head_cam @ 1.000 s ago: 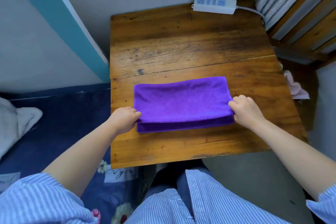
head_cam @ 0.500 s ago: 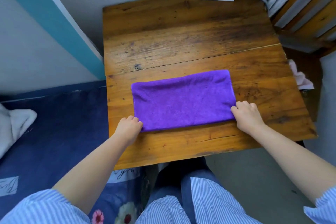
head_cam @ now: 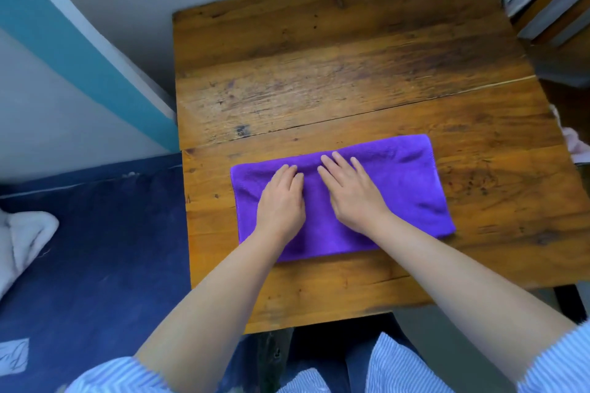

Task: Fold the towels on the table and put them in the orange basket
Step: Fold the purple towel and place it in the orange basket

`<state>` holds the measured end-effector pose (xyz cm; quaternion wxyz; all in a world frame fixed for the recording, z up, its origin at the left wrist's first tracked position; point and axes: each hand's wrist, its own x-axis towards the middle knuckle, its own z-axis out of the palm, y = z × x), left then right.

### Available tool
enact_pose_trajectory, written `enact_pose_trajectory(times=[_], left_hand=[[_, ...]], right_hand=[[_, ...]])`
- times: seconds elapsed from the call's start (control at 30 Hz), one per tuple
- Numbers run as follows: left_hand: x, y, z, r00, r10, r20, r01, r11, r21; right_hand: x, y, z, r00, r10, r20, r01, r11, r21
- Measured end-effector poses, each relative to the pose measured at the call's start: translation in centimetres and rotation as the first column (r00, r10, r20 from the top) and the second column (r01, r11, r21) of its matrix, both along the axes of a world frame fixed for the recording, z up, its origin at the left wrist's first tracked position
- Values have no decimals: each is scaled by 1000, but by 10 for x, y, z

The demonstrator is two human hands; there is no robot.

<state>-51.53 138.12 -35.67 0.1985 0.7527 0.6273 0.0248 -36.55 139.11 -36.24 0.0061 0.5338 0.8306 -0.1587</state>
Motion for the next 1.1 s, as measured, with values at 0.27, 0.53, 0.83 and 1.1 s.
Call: enact_pose_trajectory(times=[0.27, 0.53, 0.83, 1.1], left_hand=[[-8, 5, -45, 993, 22, -120, -26, 999, -28], [-42, 6, -46, 967, 173, -187, -183, 982, -40], [-44, 7, -45, 952, 248, -180, -267, 960, -88], [-27, -52, -31, 971, 163, -177, -174, 984, -50]], right_hand=[[3, 12, -23, 999, -19, 26, 18, 1000, 3], [86, 33, -34, 948, -296, 117, 302, 953, -33], [136, 26, -31, 869, -486, 92, 494, 862, -111], [81, -33, -7, 889, -454, -59, 452, 891, -40]])
